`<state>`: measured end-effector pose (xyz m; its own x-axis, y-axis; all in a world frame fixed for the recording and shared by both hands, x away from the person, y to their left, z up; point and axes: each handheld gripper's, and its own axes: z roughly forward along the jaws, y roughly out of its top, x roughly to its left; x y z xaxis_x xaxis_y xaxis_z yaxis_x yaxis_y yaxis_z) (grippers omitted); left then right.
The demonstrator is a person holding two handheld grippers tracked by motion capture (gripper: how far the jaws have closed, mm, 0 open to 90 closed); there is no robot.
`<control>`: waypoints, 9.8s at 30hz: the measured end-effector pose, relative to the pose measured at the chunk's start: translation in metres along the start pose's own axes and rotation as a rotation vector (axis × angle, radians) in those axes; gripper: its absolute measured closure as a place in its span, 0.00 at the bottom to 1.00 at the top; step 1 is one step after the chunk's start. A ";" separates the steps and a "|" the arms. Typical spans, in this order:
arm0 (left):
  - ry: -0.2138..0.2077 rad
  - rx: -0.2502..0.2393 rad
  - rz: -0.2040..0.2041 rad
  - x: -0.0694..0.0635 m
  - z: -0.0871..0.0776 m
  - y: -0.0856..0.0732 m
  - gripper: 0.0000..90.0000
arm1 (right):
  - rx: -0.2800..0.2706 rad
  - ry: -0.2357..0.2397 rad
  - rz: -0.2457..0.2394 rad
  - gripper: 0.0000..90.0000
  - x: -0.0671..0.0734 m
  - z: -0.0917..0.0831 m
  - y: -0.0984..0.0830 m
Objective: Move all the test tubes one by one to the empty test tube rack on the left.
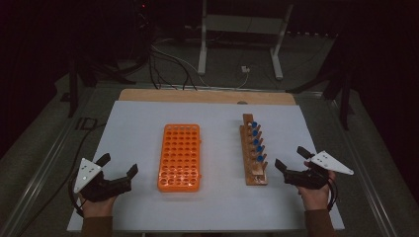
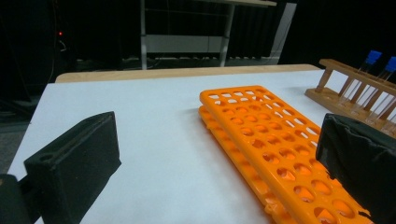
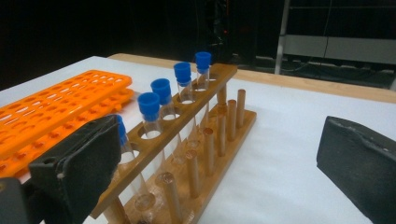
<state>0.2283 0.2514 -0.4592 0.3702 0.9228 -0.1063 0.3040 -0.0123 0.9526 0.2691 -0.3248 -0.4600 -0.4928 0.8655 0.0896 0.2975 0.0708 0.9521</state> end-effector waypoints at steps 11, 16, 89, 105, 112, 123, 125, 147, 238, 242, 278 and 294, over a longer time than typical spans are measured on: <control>0.031 -0.016 -0.015 0.004 -0.006 -0.002 0.00 | -0.029 -0.020 -0.004 0.03 0.000 -0.007 0.008; 0.033 -0.009 -0.027 0.005 -0.005 -0.003 0.00 | -0.023 0.000 -0.018 0.03 0.007 -0.007 0.015; -0.153 0.104 0.109 -0.048 0.028 0.020 0.01 | 0.204 0.166 -0.131 0.85 0.048 0.038 0.029; -0.244 0.087 0.125 -0.078 0.047 0.042 0.00 | 0.192 0.197 -0.116 0.85 0.048 0.025 0.061; -0.300 0.088 0.151 -0.101 0.061 0.053 0.01 | 0.179 0.223 -0.123 0.85 0.054 0.019 0.083; -0.401 0.116 0.216 -0.144 0.085 0.068 0.04 | 0.168 0.278 -0.153 0.85 0.074 0.031 0.098; -0.416 0.121 0.227 -0.151 0.089 0.069 0.05 | 0.175 0.298 -0.151 0.85 0.082 0.037 0.098; -0.473 0.128 0.309 -0.198 0.111 0.065 0.54 | 0.205 0.373 -0.159 0.85 0.120 0.059 0.099; -0.399 0.219 0.184 -0.129 0.076 0.000 0.85 | 0.085 0.133 -0.005 0.00 0.038 0.018 0.053; -0.386 0.258 0.212 -0.129 0.077 -0.006 0.85 | 0.088 0.134 -0.004 0.00 0.037 0.018 0.052; -0.405 0.329 0.263 -0.131 0.081 -0.016 0.63 | 0.128 0.128 -0.029 0.00 0.046 0.025 0.046; -0.386 0.182 0.119 -0.108 0.070 0.005 0.01 | 0.181 0.087 -0.052 0.02 0.041 0.041 0.041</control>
<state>0.2516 0.1243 -0.4627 0.7024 0.6996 -0.1309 0.3763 -0.2089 0.9027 0.2947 -0.2659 -0.4290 -0.5779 0.8127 0.0741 0.4079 0.2091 0.8888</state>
